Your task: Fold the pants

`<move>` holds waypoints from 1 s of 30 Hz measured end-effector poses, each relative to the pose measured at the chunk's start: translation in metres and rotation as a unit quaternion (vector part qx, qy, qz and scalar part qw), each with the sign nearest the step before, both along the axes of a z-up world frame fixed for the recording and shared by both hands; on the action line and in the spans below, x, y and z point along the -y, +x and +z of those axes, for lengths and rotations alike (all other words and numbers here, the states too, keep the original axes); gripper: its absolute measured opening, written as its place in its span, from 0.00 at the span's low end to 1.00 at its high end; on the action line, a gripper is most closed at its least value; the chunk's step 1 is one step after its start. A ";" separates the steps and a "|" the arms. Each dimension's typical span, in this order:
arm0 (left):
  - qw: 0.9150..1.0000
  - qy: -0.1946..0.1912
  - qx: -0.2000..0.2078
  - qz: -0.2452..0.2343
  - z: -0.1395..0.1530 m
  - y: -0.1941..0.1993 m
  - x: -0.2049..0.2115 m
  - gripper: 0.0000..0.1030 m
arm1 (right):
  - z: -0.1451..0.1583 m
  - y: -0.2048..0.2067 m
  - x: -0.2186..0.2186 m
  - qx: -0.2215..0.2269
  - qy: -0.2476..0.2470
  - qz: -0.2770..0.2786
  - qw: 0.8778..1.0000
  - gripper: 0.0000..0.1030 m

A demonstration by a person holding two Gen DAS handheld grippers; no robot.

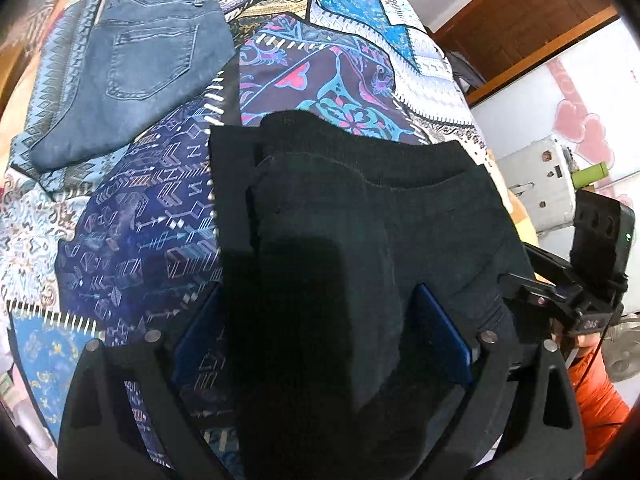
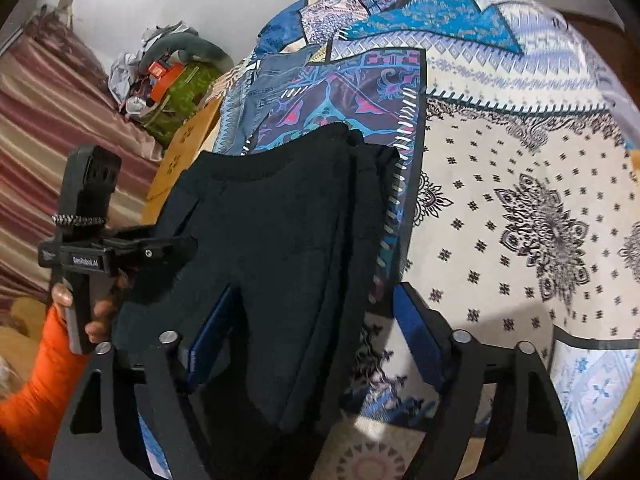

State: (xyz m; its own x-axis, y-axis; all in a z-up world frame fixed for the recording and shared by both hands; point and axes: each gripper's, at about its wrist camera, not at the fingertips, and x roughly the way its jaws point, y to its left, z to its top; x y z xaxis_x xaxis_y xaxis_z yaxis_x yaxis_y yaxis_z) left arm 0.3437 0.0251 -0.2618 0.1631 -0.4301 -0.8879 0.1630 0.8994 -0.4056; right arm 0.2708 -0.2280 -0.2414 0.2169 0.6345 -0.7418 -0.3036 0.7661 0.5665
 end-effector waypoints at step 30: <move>0.977 0.039 0.202 0.065 0.119 -0.029 -0.018 0.30 | 0.100 0.019 -0.055 0.136 -0.035 0.044 0.989 0.18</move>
